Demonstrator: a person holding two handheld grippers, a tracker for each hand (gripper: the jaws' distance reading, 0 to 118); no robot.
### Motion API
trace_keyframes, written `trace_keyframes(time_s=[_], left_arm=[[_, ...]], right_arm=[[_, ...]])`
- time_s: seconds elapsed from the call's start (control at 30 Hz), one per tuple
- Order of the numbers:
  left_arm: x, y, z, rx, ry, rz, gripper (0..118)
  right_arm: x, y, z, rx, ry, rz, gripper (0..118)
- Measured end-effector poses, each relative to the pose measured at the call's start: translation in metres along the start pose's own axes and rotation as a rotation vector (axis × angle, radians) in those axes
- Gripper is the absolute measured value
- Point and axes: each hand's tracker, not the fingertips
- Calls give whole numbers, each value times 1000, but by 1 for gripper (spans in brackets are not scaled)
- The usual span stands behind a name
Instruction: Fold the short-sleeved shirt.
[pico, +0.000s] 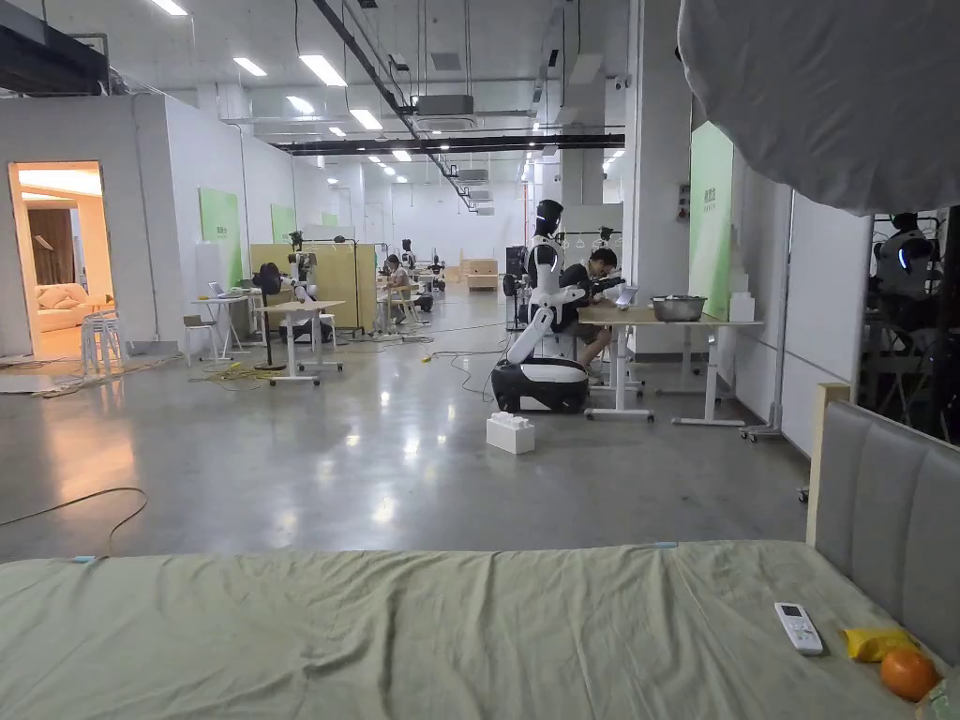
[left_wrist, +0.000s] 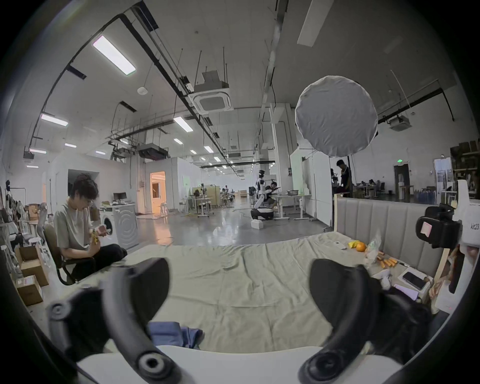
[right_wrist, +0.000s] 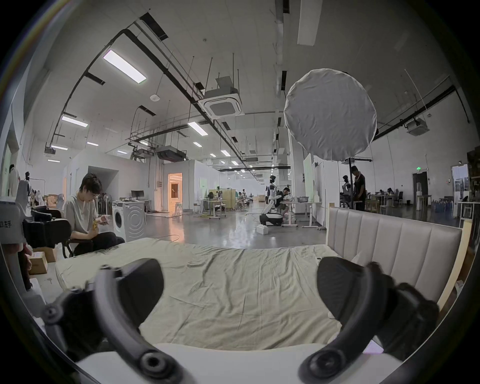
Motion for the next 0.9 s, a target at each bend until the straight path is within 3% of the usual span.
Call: trace_keyframes(time_s=[0.03, 0.33, 0.9], left_arm=[[-1, 1, 1, 8, -3, -3, 116], [-6, 4, -5, -17, -21, 28, 118], [3, 3, -5, -17, -61, 7, 118]], right_arm=[[1, 0, 1, 9, -2, -1, 118], [12, -5, 3, 0, -9, -74, 118], [8, -3, 6, 2, -4, -38, 118]])
